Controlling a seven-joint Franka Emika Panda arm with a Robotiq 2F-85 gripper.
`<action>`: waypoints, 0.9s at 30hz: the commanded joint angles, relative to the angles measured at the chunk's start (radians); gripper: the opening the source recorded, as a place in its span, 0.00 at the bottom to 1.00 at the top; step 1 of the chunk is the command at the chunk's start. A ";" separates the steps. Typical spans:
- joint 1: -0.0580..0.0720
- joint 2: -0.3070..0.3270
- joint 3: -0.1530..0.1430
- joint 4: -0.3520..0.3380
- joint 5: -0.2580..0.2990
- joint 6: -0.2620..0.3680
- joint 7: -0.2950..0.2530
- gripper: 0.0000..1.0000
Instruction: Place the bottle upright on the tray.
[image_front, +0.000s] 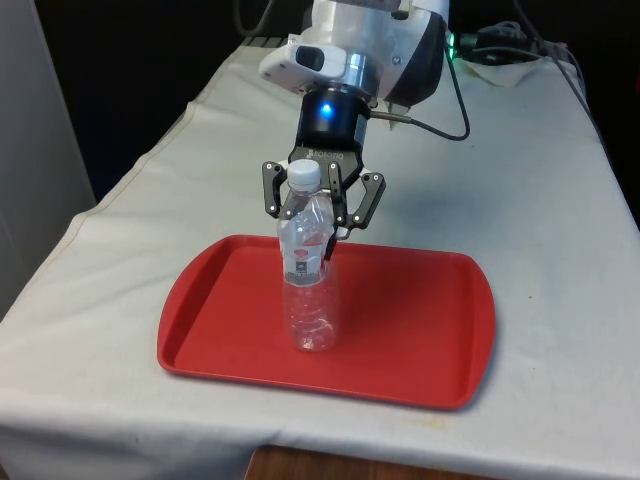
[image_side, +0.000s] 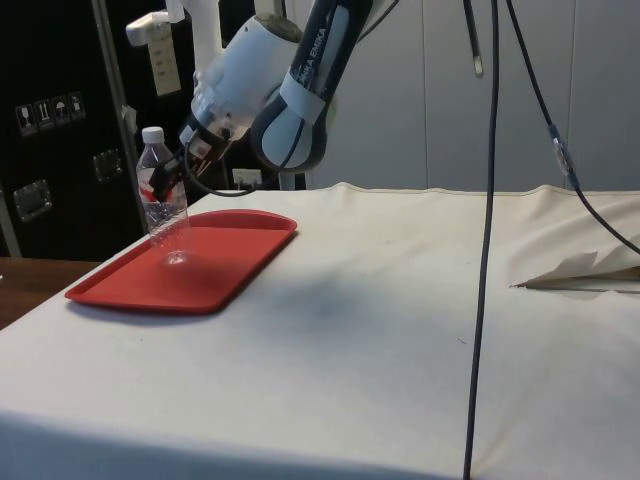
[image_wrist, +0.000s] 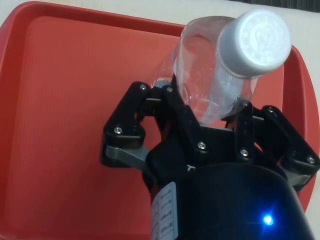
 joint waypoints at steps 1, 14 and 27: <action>-0.003 0.002 0.005 0.004 0.001 -0.001 0.002 0.17; -0.002 0.004 0.004 0.007 0.001 -0.002 0.004 0.93; 0.001 0.000 -0.001 0.002 0.000 -0.002 0.002 1.00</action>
